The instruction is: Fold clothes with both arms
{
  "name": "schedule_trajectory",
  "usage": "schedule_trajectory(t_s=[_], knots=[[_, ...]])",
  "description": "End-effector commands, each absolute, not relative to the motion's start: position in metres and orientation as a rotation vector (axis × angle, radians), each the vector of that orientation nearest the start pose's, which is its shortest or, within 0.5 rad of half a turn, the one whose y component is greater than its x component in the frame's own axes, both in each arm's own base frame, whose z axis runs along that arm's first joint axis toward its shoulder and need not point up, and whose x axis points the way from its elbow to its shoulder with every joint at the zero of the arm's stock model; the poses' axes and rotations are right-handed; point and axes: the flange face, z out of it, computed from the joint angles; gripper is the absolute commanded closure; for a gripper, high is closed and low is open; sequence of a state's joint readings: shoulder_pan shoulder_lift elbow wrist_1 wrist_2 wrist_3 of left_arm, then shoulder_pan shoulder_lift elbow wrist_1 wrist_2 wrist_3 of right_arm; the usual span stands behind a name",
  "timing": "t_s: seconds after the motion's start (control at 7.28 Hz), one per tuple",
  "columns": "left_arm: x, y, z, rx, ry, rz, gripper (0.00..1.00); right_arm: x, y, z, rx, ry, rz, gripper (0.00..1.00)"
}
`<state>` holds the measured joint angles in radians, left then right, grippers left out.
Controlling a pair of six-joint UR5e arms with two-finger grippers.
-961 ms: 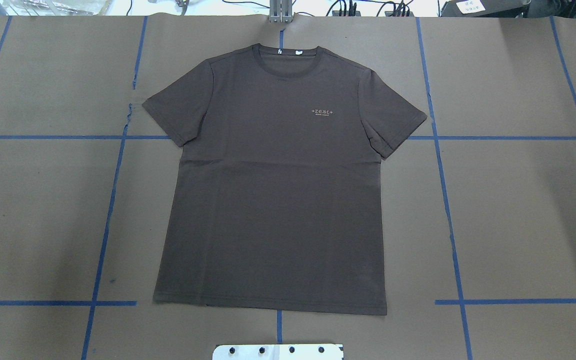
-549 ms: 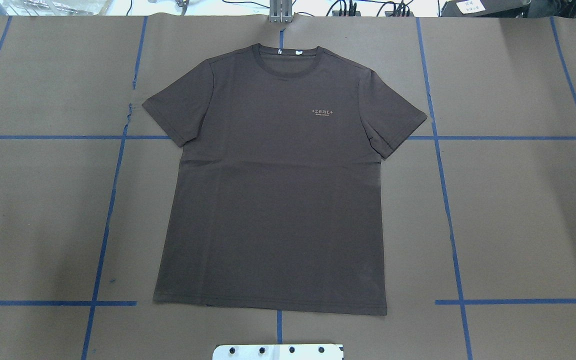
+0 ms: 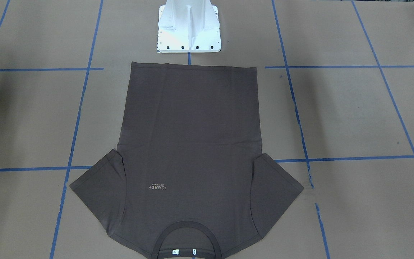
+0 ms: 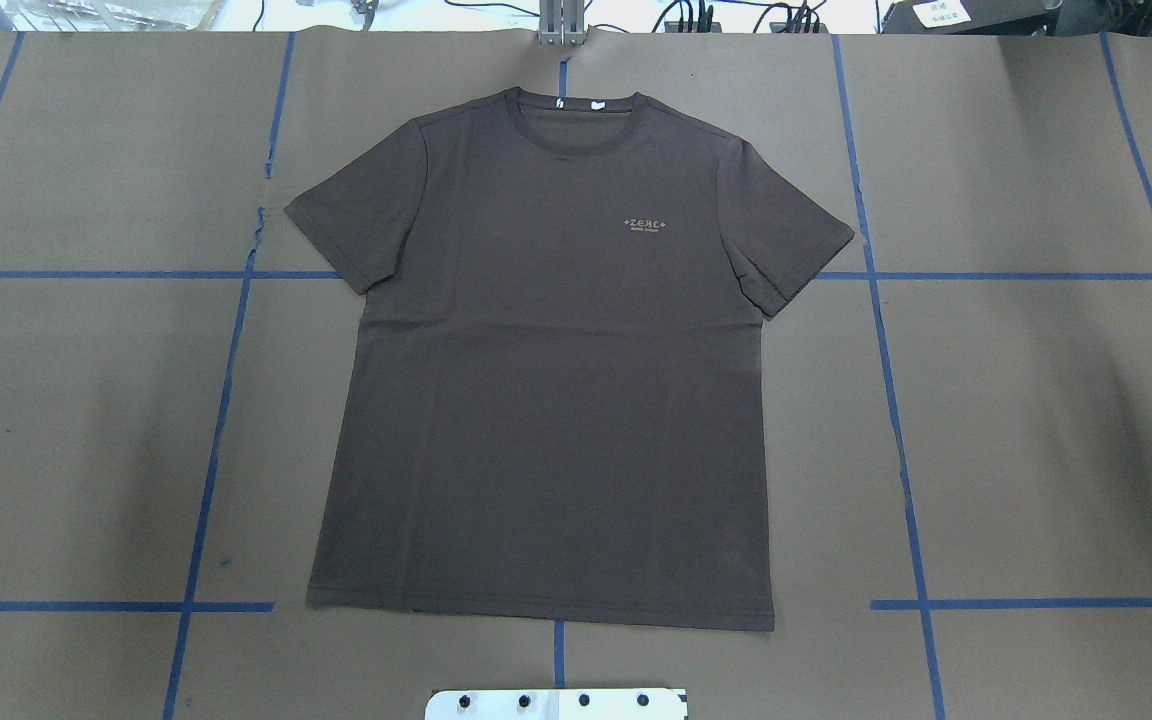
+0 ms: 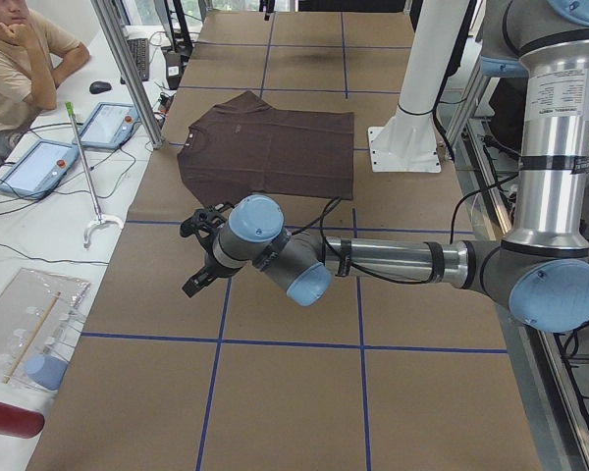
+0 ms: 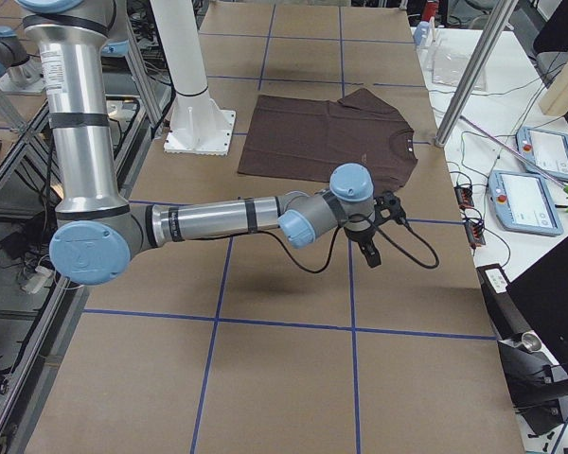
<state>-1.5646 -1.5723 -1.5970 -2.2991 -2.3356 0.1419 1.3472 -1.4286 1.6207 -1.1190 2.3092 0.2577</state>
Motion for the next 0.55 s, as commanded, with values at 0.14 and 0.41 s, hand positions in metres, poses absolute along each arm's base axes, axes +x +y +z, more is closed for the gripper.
schedule_trajectory(t_s=[0.14,0.41], knots=[[-0.061,-0.518,0.557,0.792,0.685,0.416,0.0,-0.213,-0.616,0.409,0.368,-0.918,0.097,0.0],[-0.061,-0.518,0.556,0.797,0.684,0.418,0.0,-0.278,-0.635,0.416,0.363,-0.925,0.14,0.08]])
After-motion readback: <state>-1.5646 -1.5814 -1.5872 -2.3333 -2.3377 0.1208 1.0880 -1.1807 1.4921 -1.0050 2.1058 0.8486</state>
